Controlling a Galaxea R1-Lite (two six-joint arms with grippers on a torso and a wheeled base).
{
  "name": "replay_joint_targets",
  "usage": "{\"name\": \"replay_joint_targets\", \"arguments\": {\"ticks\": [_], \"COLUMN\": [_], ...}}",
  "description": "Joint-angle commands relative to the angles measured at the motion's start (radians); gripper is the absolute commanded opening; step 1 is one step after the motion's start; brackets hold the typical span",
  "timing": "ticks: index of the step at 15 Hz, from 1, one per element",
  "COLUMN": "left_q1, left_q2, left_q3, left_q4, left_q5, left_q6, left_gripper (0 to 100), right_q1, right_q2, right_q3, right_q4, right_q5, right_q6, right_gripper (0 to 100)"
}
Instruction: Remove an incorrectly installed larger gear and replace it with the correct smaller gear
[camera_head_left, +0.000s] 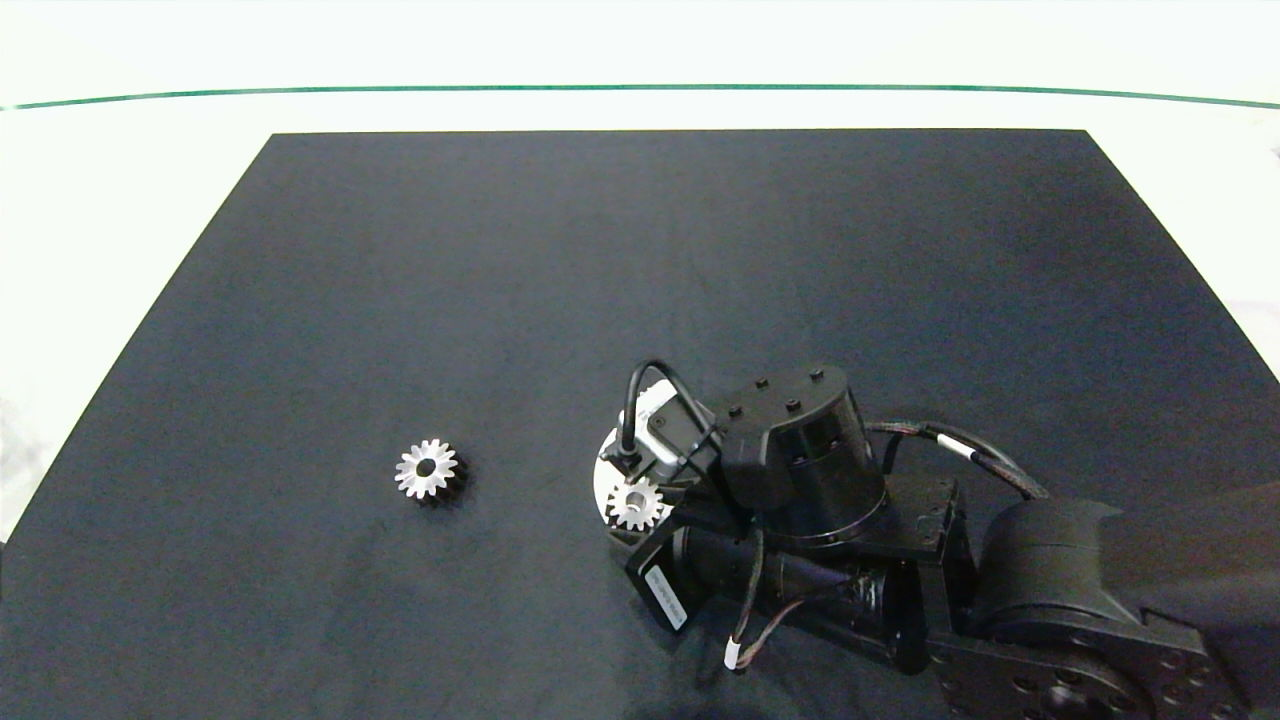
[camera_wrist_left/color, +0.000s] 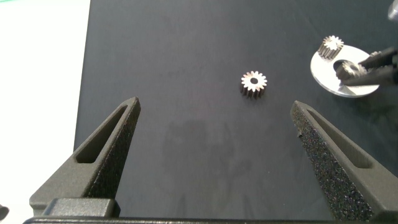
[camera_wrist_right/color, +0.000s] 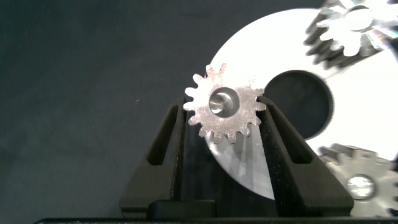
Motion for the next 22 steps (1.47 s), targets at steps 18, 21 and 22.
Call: {"name": "replay_joint_targets", "arguments": {"ticks": [18, 21, 22], "left_q1": [-0.003, -0.002, -0.002], "left_q2": [-0.04, -0.041, -0.041], "left_q3": [-0.005, -0.005, -0.007], "left_q4": [0.049, 0.049, 0.049], "left_q5": [0.015, 0.015, 0.015], "left_q6": [0.002, 0.002, 0.0], "left_gripper": [100, 100, 100], "right_q1": [0.007, 0.01, 0.01], "right_q2": [0.012, -0.009, -0.026], "right_q3": [-0.023, -0.027, -0.026], "right_q4": [0.039, 0.042, 0.044], "right_q5": [-0.067, -0.067, -0.067], "right_q6": [-0.015, -0.015, -0.013], "right_gripper": [100, 100, 100]}}
